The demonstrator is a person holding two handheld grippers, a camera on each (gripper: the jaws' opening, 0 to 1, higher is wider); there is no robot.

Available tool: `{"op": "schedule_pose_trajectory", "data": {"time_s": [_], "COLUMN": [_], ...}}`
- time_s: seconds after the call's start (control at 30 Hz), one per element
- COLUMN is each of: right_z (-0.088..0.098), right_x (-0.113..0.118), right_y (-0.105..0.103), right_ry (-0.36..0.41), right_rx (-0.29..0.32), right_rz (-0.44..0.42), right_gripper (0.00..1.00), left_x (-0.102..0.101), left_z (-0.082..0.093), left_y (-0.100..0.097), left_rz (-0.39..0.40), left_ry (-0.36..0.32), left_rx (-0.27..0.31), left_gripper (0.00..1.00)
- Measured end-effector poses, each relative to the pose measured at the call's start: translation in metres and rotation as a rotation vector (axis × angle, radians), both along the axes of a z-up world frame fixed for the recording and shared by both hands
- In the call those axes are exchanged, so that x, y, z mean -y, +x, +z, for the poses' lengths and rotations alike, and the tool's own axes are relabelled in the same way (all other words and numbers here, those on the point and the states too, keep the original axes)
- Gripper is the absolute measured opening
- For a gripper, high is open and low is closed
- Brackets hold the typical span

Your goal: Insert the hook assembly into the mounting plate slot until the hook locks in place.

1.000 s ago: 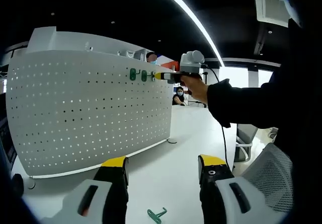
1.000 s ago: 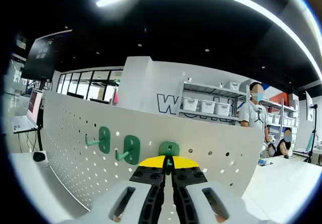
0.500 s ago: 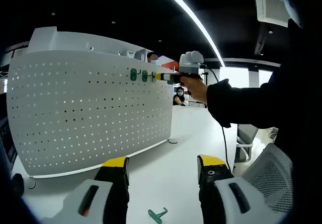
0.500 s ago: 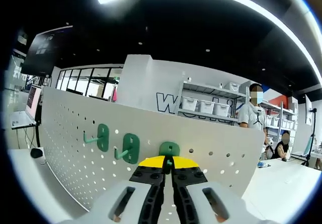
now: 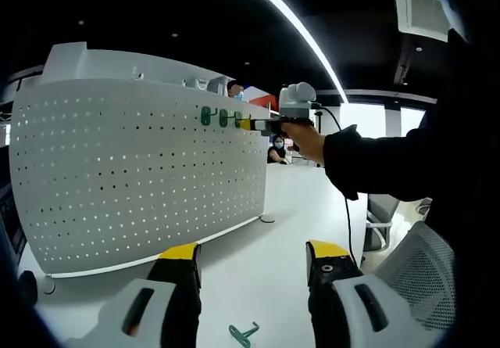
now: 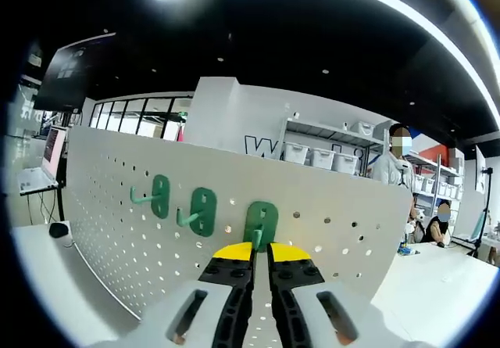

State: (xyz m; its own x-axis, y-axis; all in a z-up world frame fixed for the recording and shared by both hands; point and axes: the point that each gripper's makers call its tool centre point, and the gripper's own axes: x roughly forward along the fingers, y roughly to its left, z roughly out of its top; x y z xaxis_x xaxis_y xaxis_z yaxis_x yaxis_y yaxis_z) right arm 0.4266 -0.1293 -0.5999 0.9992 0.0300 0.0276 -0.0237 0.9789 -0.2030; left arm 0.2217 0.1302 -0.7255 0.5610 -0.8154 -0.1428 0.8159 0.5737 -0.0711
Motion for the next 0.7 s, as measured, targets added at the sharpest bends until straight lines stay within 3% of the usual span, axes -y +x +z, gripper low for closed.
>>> {"op": "schedule_pose_trajectory", "data": {"time_s": [0.3, 0.7], "right_z": [-0.003, 0.018], "right_x": [0.005, -0.001], "right_y": [-0.02, -0.069], "right_ry": [0.015, 0.012], "right_rx": [0.006, 0.079], "right_rz": [-0.008, 0.009], "right_gripper": [0.06, 0.1], "left_x": [0.001, -0.014], "left_z": [-0.002, 0.006], "left_y": [-0.001, 0.008], "left_rz": [-0.009, 0.044], "left_ry": [0.009, 0.005], "left_rx": [-0.001, 0.009], "left_gripper": [0.55, 0.54]}}
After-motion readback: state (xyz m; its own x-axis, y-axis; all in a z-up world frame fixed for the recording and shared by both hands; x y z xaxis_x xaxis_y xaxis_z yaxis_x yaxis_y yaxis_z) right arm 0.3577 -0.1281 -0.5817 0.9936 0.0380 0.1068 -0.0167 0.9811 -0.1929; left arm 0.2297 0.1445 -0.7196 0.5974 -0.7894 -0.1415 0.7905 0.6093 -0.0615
